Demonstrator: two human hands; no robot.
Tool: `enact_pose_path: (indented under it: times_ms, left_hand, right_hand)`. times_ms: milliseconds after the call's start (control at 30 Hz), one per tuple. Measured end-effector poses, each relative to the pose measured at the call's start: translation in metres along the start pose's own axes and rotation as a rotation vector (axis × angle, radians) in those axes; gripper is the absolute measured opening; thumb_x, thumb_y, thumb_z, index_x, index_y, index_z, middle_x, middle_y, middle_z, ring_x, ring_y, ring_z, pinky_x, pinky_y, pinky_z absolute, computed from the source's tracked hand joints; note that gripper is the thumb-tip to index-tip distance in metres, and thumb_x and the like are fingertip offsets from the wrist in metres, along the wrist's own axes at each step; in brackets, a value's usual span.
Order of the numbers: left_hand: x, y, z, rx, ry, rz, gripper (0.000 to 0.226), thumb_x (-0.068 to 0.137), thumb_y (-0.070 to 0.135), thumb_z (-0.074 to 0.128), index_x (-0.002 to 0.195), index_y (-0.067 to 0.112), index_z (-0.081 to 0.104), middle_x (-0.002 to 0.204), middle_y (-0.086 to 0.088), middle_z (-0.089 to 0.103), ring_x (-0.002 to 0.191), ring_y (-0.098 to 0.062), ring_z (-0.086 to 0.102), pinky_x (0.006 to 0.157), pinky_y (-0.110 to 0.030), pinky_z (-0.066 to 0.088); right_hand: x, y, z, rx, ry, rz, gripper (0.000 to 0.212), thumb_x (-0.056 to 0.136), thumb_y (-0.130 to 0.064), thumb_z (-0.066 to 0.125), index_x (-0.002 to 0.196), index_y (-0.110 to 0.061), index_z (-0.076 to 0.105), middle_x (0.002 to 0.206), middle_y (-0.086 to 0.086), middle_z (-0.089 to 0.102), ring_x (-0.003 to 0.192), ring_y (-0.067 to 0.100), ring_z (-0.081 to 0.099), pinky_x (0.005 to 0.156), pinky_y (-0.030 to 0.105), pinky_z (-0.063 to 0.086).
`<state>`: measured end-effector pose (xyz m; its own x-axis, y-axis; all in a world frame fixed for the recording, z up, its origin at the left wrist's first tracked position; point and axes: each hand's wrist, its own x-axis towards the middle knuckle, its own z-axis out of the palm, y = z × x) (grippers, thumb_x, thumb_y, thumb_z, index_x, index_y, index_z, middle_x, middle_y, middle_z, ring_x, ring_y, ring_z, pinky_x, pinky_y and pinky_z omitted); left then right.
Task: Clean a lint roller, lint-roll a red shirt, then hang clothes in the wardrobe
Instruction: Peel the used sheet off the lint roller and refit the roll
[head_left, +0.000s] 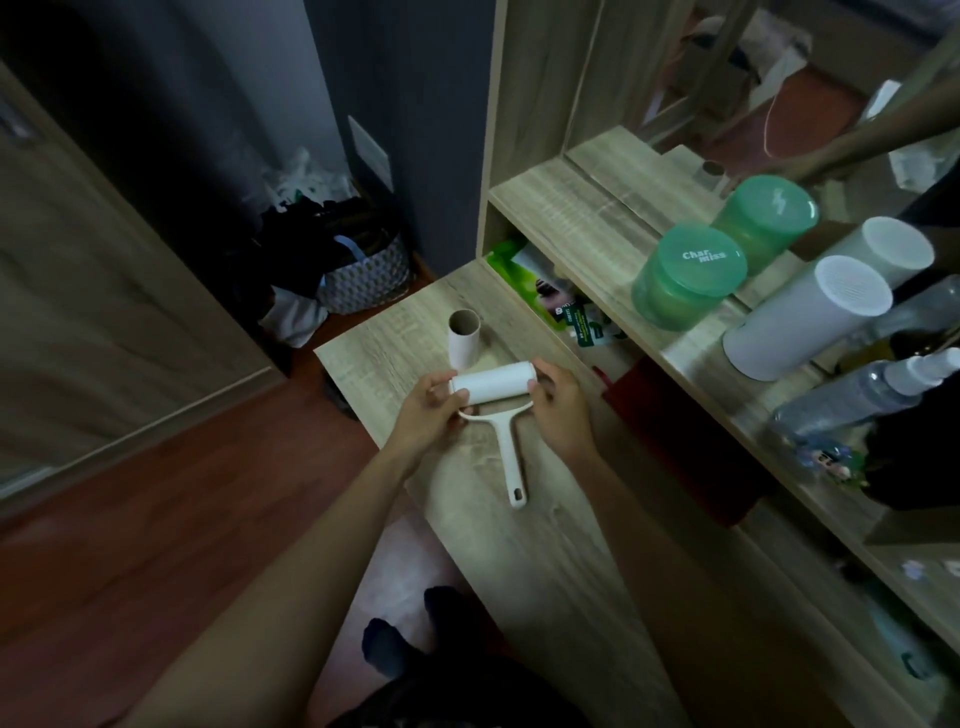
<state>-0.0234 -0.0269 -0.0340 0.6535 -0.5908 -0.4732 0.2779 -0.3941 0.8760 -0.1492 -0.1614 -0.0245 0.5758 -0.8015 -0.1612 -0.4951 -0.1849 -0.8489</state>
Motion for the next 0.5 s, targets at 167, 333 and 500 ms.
enact_pose_path:
  times_ms: [167, 333, 500]
  left_hand:
    - [-0.016, -0.005, -0.020, -0.168, 0.014, -0.040, 0.033, 0.090, 0.015, 0.066, 0.121, 0.012, 0.056, 0.107, -0.014, 0.068, 0.090, -0.029, 0.069, 0.094, -0.049, 0.053]
    - [-0.031, -0.011, -0.033, -0.223, 0.049, -0.031, 0.032, 0.093, 0.013, 0.061, 0.123, 0.014, 0.052, 0.118, -0.016, 0.062, 0.076, -0.016, 0.072, 0.076, -0.030, 0.058]
    - [-0.043, -0.011, -0.033, -0.219, 0.034, -0.040, 0.034, 0.094, 0.014, 0.060, 0.126, 0.011, 0.049, 0.113, -0.017, 0.064, 0.072, -0.011, 0.073, 0.063, -0.022, 0.055]
  right_hand:
    - [-0.001, -0.011, 0.001, 0.302, -0.194, 0.188, 0.034, 0.093, -0.011, 0.056, 0.126, -0.002, 0.056, 0.108, 0.007, 0.061, 0.084, 0.015, 0.064, 0.063, 0.016, 0.055]
    - [0.012, -0.013, -0.001, 0.403, -0.444, 0.328, 0.039, 0.085, -0.015, 0.069, 0.121, -0.006, 0.061, 0.095, 0.008, 0.069, 0.072, 0.014, 0.065, 0.061, 0.019, 0.055]
    - [0.018, -0.020, -0.004, 0.474, -0.528, 0.315, 0.037, 0.084, -0.008, 0.068, 0.119, 0.001, 0.060, 0.096, 0.014, 0.069, 0.078, 0.023, 0.066, 0.067, 0.026, 0.060]
